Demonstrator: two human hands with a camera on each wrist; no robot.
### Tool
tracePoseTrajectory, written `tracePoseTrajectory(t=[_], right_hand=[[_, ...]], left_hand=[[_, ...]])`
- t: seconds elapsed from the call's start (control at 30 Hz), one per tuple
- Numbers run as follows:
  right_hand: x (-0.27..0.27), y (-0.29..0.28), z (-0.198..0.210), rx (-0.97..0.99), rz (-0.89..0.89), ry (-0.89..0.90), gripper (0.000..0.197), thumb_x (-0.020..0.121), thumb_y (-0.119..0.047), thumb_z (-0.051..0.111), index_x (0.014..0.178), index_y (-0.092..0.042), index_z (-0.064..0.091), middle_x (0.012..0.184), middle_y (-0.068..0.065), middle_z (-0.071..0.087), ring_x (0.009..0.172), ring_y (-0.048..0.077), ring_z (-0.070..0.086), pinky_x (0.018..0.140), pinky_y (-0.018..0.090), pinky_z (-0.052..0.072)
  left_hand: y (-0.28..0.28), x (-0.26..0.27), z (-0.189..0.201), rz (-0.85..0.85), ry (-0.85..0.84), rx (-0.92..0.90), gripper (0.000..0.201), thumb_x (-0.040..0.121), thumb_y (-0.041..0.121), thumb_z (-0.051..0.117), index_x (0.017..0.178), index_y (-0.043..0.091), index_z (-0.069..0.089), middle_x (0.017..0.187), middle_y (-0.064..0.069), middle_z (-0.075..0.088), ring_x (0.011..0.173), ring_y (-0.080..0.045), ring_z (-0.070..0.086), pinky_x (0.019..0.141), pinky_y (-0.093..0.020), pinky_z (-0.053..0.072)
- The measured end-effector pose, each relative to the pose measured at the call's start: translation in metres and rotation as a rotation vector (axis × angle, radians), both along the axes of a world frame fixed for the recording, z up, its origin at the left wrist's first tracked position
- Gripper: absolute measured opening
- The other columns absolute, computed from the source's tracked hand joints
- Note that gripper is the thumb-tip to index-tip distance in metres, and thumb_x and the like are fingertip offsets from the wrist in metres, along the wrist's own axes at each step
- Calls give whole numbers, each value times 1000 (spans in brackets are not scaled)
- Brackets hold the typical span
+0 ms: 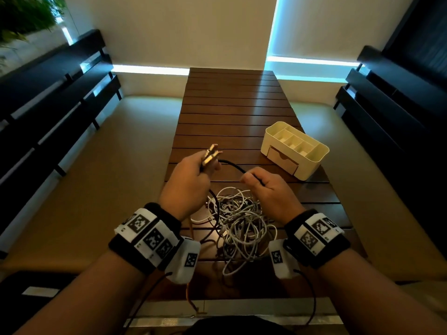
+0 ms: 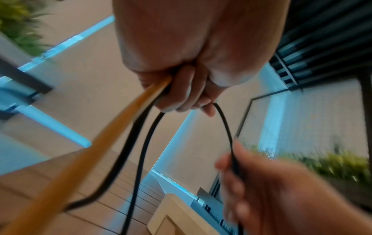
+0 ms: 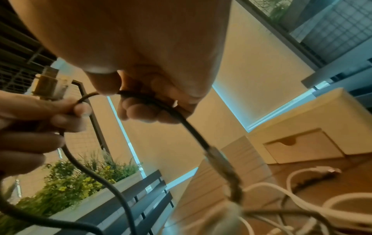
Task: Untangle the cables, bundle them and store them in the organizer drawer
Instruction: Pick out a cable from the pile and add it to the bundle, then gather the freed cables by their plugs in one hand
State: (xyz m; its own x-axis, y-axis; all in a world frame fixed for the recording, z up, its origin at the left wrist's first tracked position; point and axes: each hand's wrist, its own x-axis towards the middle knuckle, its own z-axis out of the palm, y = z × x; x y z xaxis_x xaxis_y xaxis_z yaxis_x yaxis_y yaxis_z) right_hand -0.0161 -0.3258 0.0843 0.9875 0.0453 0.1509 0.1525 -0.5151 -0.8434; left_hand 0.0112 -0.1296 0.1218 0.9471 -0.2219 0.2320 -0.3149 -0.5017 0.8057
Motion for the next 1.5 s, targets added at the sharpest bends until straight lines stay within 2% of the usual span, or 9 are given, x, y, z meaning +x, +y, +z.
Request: tracePoseTrajectory(t=[0.17, 0.43, 0.57, 0.73, 0.87, 1.0, 1.2, 1.33, 1.5], right_hand=[[0, -6, -7, 85, -158, 14, 17, 102, -29, 49, 101, -21, 64, 78, 3, 58, 65, 11, 49, 64, 29, 42], [-2, 1, 18, -24, -57, -127, 9, 96, -22, 60, 96, -23, 70, 89, -9, 60, 80, -1, 54, 70, 7, 40], [-33, -6, 36, 3, 93, 80, 7, 90, -34, 66, 86, -31, 71, 87, -8, 64, 81, 5, 60, 76, 24, 46], [-66, -9, 50, -203, 495, 555, 22, 85, -46, 66, 105, -39, 68, 88, -15, 71, 80, -3, 65, 75, 18, 46], [-56, -12, 27, -264, 329, 490, 14, 86, -50, 64, 100, -46, 66, 93, -20, 70, 85, -10, 63, 78, 19, 49], [-45, -6, 12, -91, 131, 353, 30, 87, -40, 69, 116, -37, 64, 103, -17, 65, 91, -6, 63, 75, 15, 52], [-30, 13, -4, -257, 197, 338, 49, 90, -39, 67, 136, -41, 50, 130, -17, 49, 115, 4, 51, 97, 30, 49], [-31, 23, -6, -106, 267, 404, 57, 91, -29, 68, 140, -43, 44, 129, -21, 52, 119, 0, 52, 97, 25, 47], [-34, 38, -13, 158, 432, 515, 21, 97, -24, 59, 115, -15, 66, 114, 6, 71, 105, 19, 69, 98, 44, 52]], left_hand=[[9, 2, -3, -70, 115, 66, 20, 103, 19, 49, 94, 21, 66, 67, 2, 54, 41, -5, 37, 46, -22, 31], [1, -6, 2, -151, 83, 60, 22, 103, 22, 47, 96, 17, 67, 74, -3, 59, 59, -14, 45, 57, -31, 37], [9, -2, 4, -75, 99, -123, 22, 104, 20, 47, 100, 18, 69, 89, 0, 69, 73, -20, 60, 63, -32, 45], [15, 7, 5, -53, 182, -226, 27, 105, 21, 43, 103, 9, 67, 96, -11, 72, 39, 1, 41, 45, -20, 34], [4, 1, 6, -90, 275, -329, 29, 105, 26, 42, 100, 11, 66, 91, -9, 71, 41, -3, 36, 49, -27, 32], [-9, -11, 14, -145, 383, -486, 29, 106, 25, 41, 101, 5, 62, 79, -4, 64, 43, -6, 32, 47, -25, 31], [-14, -19, 21, -232, 374, -594, 26, 105, 23, 42, 101, 5, 61, 71, -2, 56, 45, -7, 32, 45, -23, 34], [-10, -19, 18, -208, 387, -632, 23, 104, 23, 46, 99, 6, 60, 69, -2, 44, 47, -7, 31, 46, -22, 34], [-5, -16, 9, -174, 479, -747, 18, 103, 18, 46, 108, 7, 59, 67, 3, 37, 50, -8, 30, 52, -24, 32]])
